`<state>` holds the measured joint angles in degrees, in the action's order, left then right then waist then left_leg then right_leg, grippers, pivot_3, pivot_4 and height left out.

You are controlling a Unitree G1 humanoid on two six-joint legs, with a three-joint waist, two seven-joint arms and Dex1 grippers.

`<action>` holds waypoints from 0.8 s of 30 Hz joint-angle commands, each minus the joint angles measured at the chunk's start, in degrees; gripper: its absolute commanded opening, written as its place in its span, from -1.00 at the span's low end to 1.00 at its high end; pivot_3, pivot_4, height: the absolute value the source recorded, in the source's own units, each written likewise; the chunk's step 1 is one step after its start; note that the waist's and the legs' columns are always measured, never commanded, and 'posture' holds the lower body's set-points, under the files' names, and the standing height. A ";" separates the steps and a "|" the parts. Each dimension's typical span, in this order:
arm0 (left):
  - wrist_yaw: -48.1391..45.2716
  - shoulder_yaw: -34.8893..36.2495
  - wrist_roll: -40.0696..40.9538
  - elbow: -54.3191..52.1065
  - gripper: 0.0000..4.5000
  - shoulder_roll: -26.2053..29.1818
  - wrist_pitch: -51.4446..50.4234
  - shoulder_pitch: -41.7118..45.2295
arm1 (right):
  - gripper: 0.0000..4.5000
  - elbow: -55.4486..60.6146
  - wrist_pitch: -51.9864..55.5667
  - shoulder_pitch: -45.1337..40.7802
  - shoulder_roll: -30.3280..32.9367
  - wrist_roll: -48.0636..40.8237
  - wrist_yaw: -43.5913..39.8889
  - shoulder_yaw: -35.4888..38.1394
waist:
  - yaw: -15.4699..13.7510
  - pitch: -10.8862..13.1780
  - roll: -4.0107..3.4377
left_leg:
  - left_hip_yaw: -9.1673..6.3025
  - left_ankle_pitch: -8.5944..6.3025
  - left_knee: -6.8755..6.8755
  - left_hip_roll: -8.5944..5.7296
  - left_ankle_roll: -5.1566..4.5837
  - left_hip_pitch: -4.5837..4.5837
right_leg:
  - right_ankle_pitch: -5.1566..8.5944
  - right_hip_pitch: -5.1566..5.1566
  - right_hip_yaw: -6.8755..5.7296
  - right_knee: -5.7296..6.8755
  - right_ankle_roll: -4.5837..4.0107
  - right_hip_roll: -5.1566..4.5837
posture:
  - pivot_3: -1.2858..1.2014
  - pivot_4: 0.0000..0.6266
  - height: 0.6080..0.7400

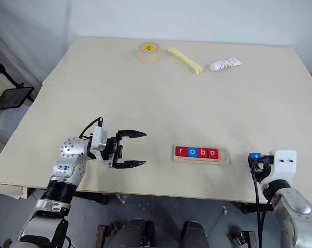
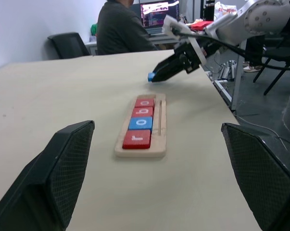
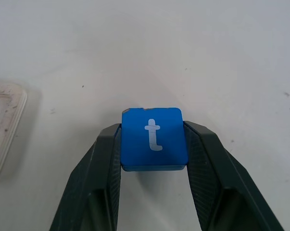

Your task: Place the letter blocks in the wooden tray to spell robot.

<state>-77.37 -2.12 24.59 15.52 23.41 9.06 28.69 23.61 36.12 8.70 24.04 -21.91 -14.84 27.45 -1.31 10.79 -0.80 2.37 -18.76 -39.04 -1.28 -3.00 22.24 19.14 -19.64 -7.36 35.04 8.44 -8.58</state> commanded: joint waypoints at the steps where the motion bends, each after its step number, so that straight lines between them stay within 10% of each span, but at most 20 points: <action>1: 0.01 0.41 1.26 -2.91 1.00 0.26 -0.73 -0.62 | -0.35 0.67 -1.37 -0.21 -0.06 0.26 0.67 0.76 | 0.00 0.00 0.00 | 0.00 0.00 0.00 0.01 0.00 0.00 | 0.00 0.00 -0.01 0.00 0.00 0.01 | 0.03 -0.52 1.00; 4: -0.02 0.28 1.16 -4.04 1.00 0.35 -1.20 -1.24 | -0.35 -0.14 -2.00 -0.06 -0.89 0.55 1.10 0.30 | -0.03 0.00 0.00 | -0.01 0.00 0.00 0.01 0.00 0.00 | 0.00 -0.02 -0.01 0.02 0.00 0.01 | 0.03 -0.52 1.00; 13: 0.30 0.35 0.81 -4.23 1.00 0.27 -1.45 -0.94 | 1.00 1.59 -3.07 1.83 -2.04 0.44 0.77 -0.05 | 0.00 0.00 0.00 | 0.00 0.00 0.01 0.01 0.00 0.00 | 0.00 -0.02 0.00 0.02 0.00 0.01 | 0.03 -0.52 1.00; 24: 0.08 0.21 0.68 -3.48 1.00 0.21 -1.41 -0.20 | 1.00 2.27 -4.38 8.92 17.35 -4.63 -21.66 4.99 | -0.09 0.01 -0.04 | 0.05 -0.01 0.00 0.01 -0.01 -0.01 | 0.00 0.02 0.02 -0.06 0.00 0.01 | 0.03 -0.52 1.00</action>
<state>-77.14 -2.17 24.62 13.25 23.49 7.45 27.70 26.61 33.69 17.22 37.92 -26.19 -31.43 30.59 -1.40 10.81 -0.83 2.42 -18.77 -39.04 -1.24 -3.02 22.22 19.14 -19.61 -7.36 34.99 8.44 -8.55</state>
